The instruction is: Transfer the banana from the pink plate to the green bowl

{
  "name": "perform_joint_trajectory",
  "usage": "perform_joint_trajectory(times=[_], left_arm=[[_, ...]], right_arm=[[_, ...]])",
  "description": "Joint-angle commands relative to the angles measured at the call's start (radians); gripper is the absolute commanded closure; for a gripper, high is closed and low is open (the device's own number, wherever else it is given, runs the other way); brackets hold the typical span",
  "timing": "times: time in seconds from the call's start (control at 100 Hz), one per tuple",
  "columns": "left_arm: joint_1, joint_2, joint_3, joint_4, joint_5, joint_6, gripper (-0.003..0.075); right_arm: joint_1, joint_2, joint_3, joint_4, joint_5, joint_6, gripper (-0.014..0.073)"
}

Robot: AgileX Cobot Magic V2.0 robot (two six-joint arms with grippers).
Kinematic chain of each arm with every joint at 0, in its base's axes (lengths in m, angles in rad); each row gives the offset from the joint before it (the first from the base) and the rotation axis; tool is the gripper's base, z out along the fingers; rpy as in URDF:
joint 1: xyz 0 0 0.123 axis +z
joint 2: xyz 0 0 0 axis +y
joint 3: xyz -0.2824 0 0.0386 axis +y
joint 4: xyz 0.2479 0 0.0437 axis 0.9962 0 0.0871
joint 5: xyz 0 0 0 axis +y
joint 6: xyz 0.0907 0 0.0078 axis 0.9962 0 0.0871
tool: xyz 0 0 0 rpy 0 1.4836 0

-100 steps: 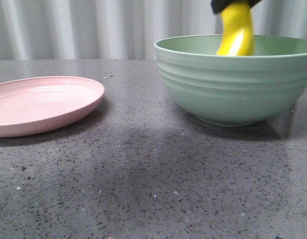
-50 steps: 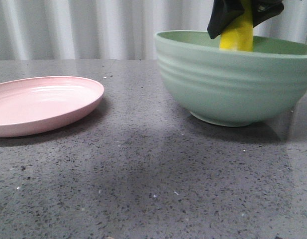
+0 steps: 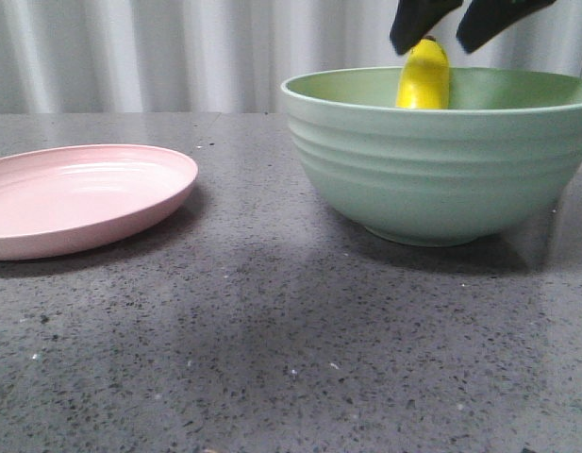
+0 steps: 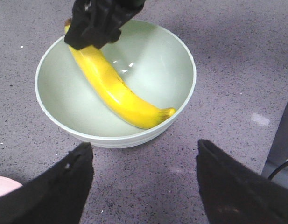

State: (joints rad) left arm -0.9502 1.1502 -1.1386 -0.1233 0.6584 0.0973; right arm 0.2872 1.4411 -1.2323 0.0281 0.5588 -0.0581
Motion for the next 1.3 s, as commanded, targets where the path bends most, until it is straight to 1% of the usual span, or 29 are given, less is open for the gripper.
perform_joint_trajectory(times=[0.0,0.05,0.08,0.12,0.13,0.18,0.22,0.25,0.44,0.56,0.73,1.03,1.2,1.29], left_arm=[[0.004,-0.024,-0.033,-0.016,-0.066,-0.010,0.0317],[0.004,-0.024,-0.033,-0.021,-0.060,-0.011,0.0381],[0.004,-0.024,-0.033,-0.023,-0.055,-0.011,0.0446],[0.004,-0.024,-0.033,-0.023,-0.049,-0.011,0.0519],[0.004,-0.026,-0.033,-0.023,-0.047,-0.011,0.0551],[0.004,-0.026,-0.033,-0.023,-0.036,-0.011,0.0659],[0.004,-0.026,-0.033,-0.023,-0.027,-0.011,0.0743],[0.004,-0.026,-0.033,-0.025,-0.020,-0.011,0.0738],[0.004,-0.041,-0.024,-0.026,0.004,-0.011,0.0741],[0.004,-0.076,0.012,-0.026,0.008,-0.012,0.0741],[0.004,-0.175,0.125,-0.029,-0.097,-0.012,0.0741],[0.004,-0.434,0.400,-0.030,-0.314,-0.015,0.0741],[0.004,-0.587,0.570,-0.030,-0.438,-0.015,0.0741],[0.004,-0.660,0.637,-0.030,-0.459,-0.015,0.0741]], right_arm=[[-0.003,-0.089,-0.028,-0.028,-0.056,-0.010,0.0190],[-0.003,-0.119,-0.028,-0.028,-0.030,-0.010,0.0242],[-0.003,-0.137,-0.028,-0.028,-0.015,-0.010,0.0289],[-0.003,-0.163,-0.028,-0.028,0.009,-0.010,0.0378],[-0.003,-0.172,-0.028,-0.028,0.013,-0.010,0.0394],[-0.003,-0.201,-0.028,-0.028,0.038,-0.010,0.0525],[-0.003,-0.222,-0.028,-0.028,0.055,-0.010,0.0601],[-0.003,-0.243,-0.028,-0.028,0.064,-0.010,0.0668],[-0.003,-0.356,-0.012,-0.028,0.110,-0.010,0.0662],[-0.003,-0.444,0.065,-0.028,0.061,-0.010,0.0662],[-0.003,-0.590,0.269,-0.028,-0.089,-0.010,0.0662],[-0.003,-0.881,0.663,-0.028,-0.382,-0.010,0.0662],[-0.003,-1.028,0.849,-0.028,-0.492,-0.010,0.0662],[-0.003,-1.102,0.923,-0.028,-0.532,-0.010,0.0662]])
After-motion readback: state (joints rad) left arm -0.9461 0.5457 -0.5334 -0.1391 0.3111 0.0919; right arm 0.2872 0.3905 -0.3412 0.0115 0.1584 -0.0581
